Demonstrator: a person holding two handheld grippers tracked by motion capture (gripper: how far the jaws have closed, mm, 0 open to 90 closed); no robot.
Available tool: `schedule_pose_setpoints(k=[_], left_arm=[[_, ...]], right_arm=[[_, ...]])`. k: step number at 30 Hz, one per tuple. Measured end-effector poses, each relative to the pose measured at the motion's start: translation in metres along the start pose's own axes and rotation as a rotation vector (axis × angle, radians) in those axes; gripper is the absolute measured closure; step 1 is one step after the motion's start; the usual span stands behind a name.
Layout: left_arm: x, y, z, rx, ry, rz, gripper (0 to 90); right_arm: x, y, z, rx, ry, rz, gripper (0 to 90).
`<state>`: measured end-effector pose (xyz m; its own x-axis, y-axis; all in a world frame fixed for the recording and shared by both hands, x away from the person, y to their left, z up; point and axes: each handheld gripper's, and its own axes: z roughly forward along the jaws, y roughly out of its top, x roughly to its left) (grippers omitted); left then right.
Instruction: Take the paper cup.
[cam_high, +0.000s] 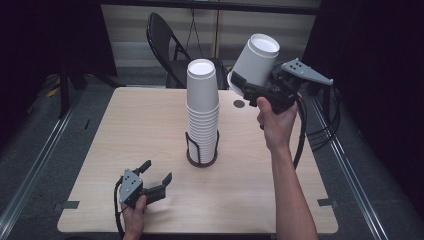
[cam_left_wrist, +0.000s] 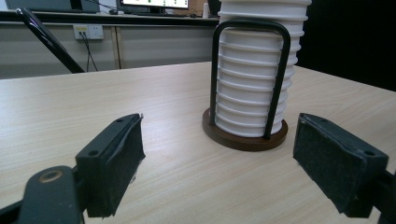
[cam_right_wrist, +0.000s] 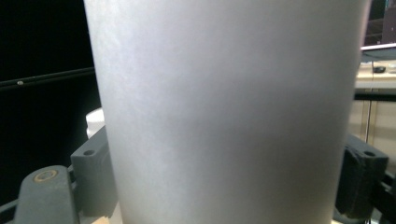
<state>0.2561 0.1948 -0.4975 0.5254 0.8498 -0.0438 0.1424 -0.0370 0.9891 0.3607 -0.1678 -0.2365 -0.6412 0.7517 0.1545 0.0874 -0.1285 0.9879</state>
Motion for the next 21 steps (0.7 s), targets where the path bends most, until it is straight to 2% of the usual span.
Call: schedule_pose_setpoints(k=[6, 13, 16, 18, 20, 21], left_arm=[[0.0, 0.0, 0.0, -0.003, 0.006, -0.015, 16.0], [-0.001, 0.0, 0.0, -0.006, 0.024, -0.007, 16.3], [0.0, 0.0, 0.001, 0.002, 0.037, -0.024, 15.8], [0.001, 0.001, 0.002, 0.018, 0.042, -0.04, 15.7], [0.002, 0.001, 0.002, 0.02, 0.035, -0.047, 15.9], [0.002, 0.001, 0.003, 0.028, 0.029, -0.059, 16.0]], right_arm=[[-0.003, -0.017, -0.01, 0.021, -0.004, 0.026, 14.4], [-0.005, -0.037, -0.015, 0.054, -0.011, 0.051, 14.5], [-0.003, -0.052, -0.02, 0.067, -0.011, 0.077, 14.6], [-0.001, -0.061, -0.023, 0.067, -0.015, 0.07, 14.6], [-0.001, -0.066, -0.024, 0.069, -0.017, 0.072, 14.6], [0.0, -0.077, -0.026, 0.08, -0.018, 0.081, 14.6]])
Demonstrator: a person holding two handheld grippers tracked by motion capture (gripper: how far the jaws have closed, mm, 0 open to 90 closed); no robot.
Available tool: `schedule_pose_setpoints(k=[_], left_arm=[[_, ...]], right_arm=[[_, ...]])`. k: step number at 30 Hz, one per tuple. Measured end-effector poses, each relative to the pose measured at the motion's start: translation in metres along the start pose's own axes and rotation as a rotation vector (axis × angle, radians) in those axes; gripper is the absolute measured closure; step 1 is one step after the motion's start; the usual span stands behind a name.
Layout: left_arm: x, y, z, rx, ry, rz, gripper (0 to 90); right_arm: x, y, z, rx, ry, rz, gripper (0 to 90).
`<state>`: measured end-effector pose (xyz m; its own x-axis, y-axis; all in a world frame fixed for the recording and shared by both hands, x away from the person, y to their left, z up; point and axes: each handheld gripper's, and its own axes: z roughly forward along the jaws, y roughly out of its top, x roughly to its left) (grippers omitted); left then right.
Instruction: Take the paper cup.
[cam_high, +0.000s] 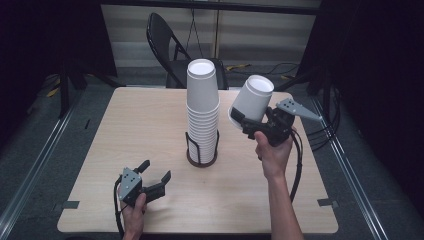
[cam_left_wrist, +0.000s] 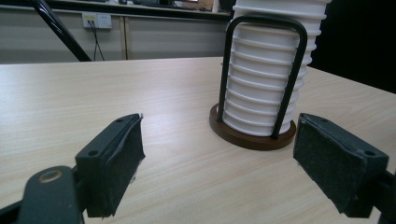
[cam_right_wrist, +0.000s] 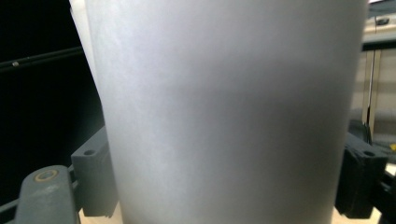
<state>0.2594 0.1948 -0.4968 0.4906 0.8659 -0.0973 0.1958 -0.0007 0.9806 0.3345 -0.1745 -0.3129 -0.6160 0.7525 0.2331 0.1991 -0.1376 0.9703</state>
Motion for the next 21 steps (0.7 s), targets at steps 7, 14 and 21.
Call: schedule_pose_setpoints(k=[7, 14, 21], left_arm=[[-0.003, 0.001, 0.003, 0.017, -0.019, -0.003, 20.9], [-0.01, 0.001, 0.005, 0.036, -0.041, 0.006, 21.8], [-0.019, 0.004, 0.007, 0.044, -0.101, 0.054, 22.3]], right_arm=[[0.002, -0.026, -0.003, 0.029, 0.006, 0.025, 14.6], [0.006, -0.055, -0.005, 0.069, 0.006, 0.058, 14.6], [0.009, -0.082, -0.01, 0.096, 0.011, 0.119, 14.6]])
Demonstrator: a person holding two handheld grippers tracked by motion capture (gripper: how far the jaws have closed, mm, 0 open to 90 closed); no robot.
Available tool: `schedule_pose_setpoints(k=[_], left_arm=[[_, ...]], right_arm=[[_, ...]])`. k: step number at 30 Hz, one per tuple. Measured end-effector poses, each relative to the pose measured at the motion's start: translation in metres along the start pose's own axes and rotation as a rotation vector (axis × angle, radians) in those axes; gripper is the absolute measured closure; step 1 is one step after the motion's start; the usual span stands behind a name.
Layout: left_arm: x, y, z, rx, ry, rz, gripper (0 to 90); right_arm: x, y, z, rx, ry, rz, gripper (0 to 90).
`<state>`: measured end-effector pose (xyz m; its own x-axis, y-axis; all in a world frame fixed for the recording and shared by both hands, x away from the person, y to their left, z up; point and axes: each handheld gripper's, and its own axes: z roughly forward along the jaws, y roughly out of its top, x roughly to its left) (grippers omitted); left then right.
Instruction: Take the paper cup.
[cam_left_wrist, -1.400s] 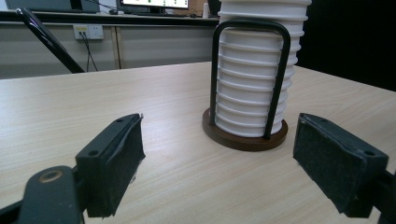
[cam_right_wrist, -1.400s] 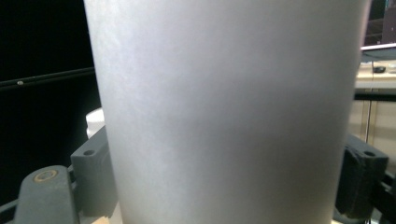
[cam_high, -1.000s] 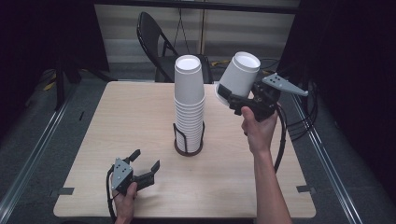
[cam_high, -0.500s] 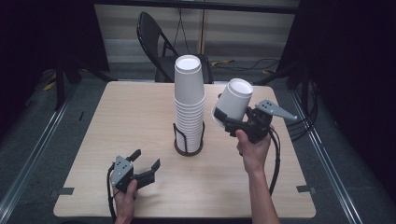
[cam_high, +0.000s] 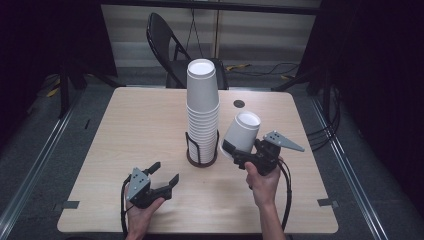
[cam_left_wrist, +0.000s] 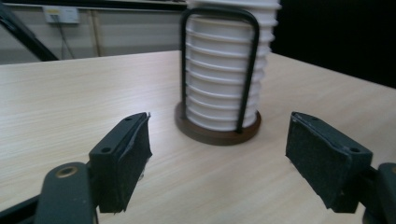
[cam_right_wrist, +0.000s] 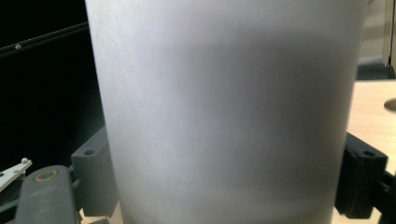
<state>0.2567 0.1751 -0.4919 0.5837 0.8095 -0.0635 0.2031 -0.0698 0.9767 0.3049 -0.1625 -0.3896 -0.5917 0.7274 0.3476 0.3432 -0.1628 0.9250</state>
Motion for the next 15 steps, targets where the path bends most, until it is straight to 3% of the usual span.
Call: schedule_pose_setpoints(k=[3, 7, 10, 13, 15], left_arm=[[-0.003, 0.002, 0.002, 0.007, -0.016, 0.01, 23.8], [-0.007, 0.004, 0.004, -0.001, -0.039, -0.005, 24.8], [-0.012, 0.006, 0.006, 0.005, -0.072, 0.02, 29.6], [-0.015, 0.006, 0.007, -0.006, -0.07, 0.0, 28.7], [-0.015, 0.006, 0.008, -0.014, -0.093, 0.002, 31.7]], right_arm=[[0.0, -0.006, 0.0, 0.008, 0.004, 0.021, 14.6], [0.003, -0.019, 0.0, 0.031, 0.01, 0.052, 14.6], [0.006, -0.03, 0.002, 0.047, 0.029, 0.078, 14.6], [0.009, -0.038, 0.004, 0.062, 0.043, 0.092, 14.6], [0.01, -0.047, 0.006, 0.062, 0.06, 0.127, 14.7]])
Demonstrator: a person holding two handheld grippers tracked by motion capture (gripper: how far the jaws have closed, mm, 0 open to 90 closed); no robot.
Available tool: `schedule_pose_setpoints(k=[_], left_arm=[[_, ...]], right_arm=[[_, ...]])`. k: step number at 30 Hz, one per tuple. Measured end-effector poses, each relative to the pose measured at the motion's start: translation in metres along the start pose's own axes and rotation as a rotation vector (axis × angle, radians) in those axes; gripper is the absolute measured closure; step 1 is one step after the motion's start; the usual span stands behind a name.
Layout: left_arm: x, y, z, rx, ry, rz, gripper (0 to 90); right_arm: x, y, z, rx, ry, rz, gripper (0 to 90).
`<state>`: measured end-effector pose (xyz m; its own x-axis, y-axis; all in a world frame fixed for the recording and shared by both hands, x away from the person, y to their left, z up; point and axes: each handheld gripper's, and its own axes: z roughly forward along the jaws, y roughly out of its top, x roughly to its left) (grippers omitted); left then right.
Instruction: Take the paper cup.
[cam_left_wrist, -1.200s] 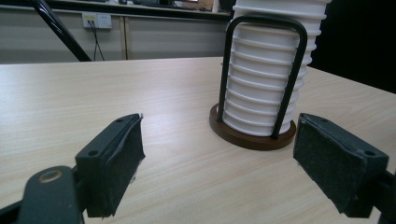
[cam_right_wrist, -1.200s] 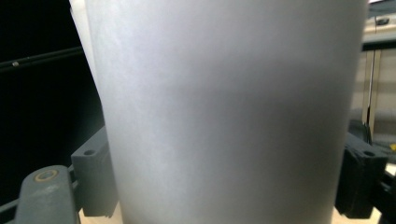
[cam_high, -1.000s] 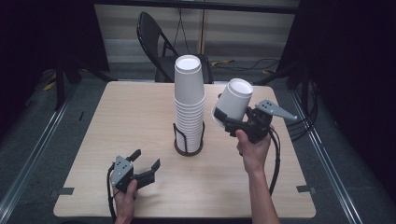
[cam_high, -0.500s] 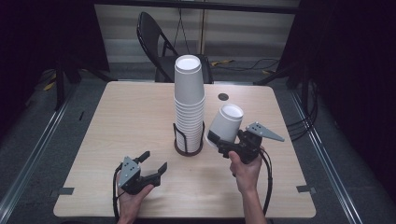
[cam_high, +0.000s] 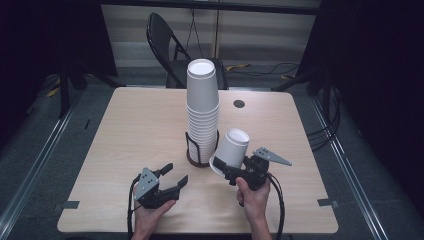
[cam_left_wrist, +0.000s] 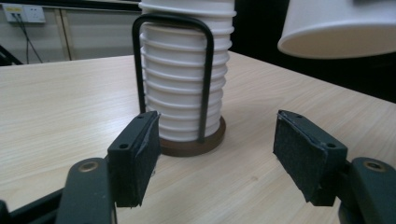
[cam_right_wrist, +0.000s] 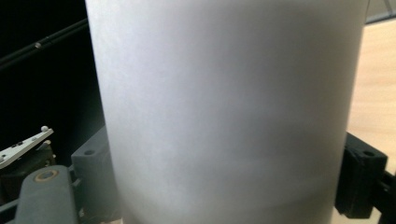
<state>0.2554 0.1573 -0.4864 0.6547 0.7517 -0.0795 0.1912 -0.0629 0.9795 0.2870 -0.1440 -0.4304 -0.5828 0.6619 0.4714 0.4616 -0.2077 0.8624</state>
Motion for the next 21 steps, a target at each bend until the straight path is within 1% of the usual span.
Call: schedule_pose_setpoints(k=[1, 2, 3, 4, 5, 6, 7, 8, 9, 10, 12, 13, 14, 15, 17, 18, 19, 20, 21], left_arm=[[-0.002, 0.0, 0.001, -0.004, -0.021, -0.005, 31.7], [-0.002, 0.0, 0.001, -0.004, -0.021, -0.005, 32.3], [-0.004, 0.001, 0.001, -0.012, -0.031, -0.007, 32.6], [-0.005, 0.002, 0.002, -0.014, -0.041, 0.001, 32.6], [-0.006, 0.002, 0.003, -0.012, -0.05, -0.003, 33.0], [-0.006, 0.002, 0.003, -0.012, -0.05, -0.003, 33.2], [-0.008, 0.003, 0.004, -0.018, -0.061, -0.002, 33.8], [-0.008, 0.003, 0.004, -0.018, -0.061, -0.002, 35.0], [-0.009, 0.004, 0.006, -0.021, -0.067, 0.015, 34.5], [-0.01, 0.004, 0.007, -0.026, -0.066, 0.004, 34.3], [-0.011, 0.003, 0.007, -0.029, -0.074, 0.002, 34.9], [-0.012, 0.002, 0.01, -0.043, -0.074, 0.013, 34.4], [-0.012, 0.002, 0.011, -0.041, -0.082, 0.013, 34.4], [-0.012, 0.002, 0.011, -0.041, -0.082, 0.013, 34.6], [-0.013, 0.002, 0.015, -0.047, -0.098, 0.003, 35.4], [-0.013, 0.002, 0.015, -0.047, -0.098, 0.003, 36.8], [-0.015, 0.002, 0.016, -0.052, -0.108, -0.003, 38.8], [-0.015, 0.002, 0.016, -0.052, -0.108, -0.003, 39.4], [-0.017, 0.001, 0.018, -0.059, -0.111, -0.007, 40.6]], right_arm=[[0.0, -0.002, 0.001, 0.001, 0.005, 0.013, 14.7], [0.0, -0.002, 0.001, 0.001, 0.005, 0.013, 14.7], [0.0, -0.006, 0.003, 0.011, 0.009, 0.027, 14.7], [0.0, -0.006, 0.003, 0.014, 0.011, 0.032, 14.7], [-0.001, -0.008, 0.003, 0.02, 0.016, 0.046, 14.8], [-0.001, -0.008, 0.003, 0.02, 0.016, 0.046, 14.8], [-0.003, -0.01, 0.003, 0.019, 0.029, 0.082, 14.9], [-0.003, -0.01, 0.003, 0.019, 0.029, 0.082, 14.9], [-0.004, -0.014, 0.002, 0.017, 0.044, 0.119, 14.9], [-0.005, -0.015, 0.002, 0.02, 0.043, 0.125, 15.0], [-0.005, -0.016, 0.002, 0.02, 0.043, 0.13, 14.9], [-0.006, -0.019, 0.002, 0.018, 0.057, 0.162, 14.9], [-0.006, -0.02, 0.002, 0.015, 0.06, 0.172, 15.0], [-0.006, -0.02, 0.002, 0.015, 0.06, 0.172, 15.0], [-0.005, -0.022, 0.001, 0.016, 0.073, 0.199, 15.0], [-0.005, -0.022, 0.001, 0.016, 0.073, 0.199, 15.0], [-0.005, -0.022, 0.002, 0.015, 0.081, 0.219, 15.0], [-0.005, -0.022, 0.002, 0.015, 0.081, 0.219, 15.0], [-0.006, -0.023, 0.001, 0.015, 0.093, 0.253, 15.0]])
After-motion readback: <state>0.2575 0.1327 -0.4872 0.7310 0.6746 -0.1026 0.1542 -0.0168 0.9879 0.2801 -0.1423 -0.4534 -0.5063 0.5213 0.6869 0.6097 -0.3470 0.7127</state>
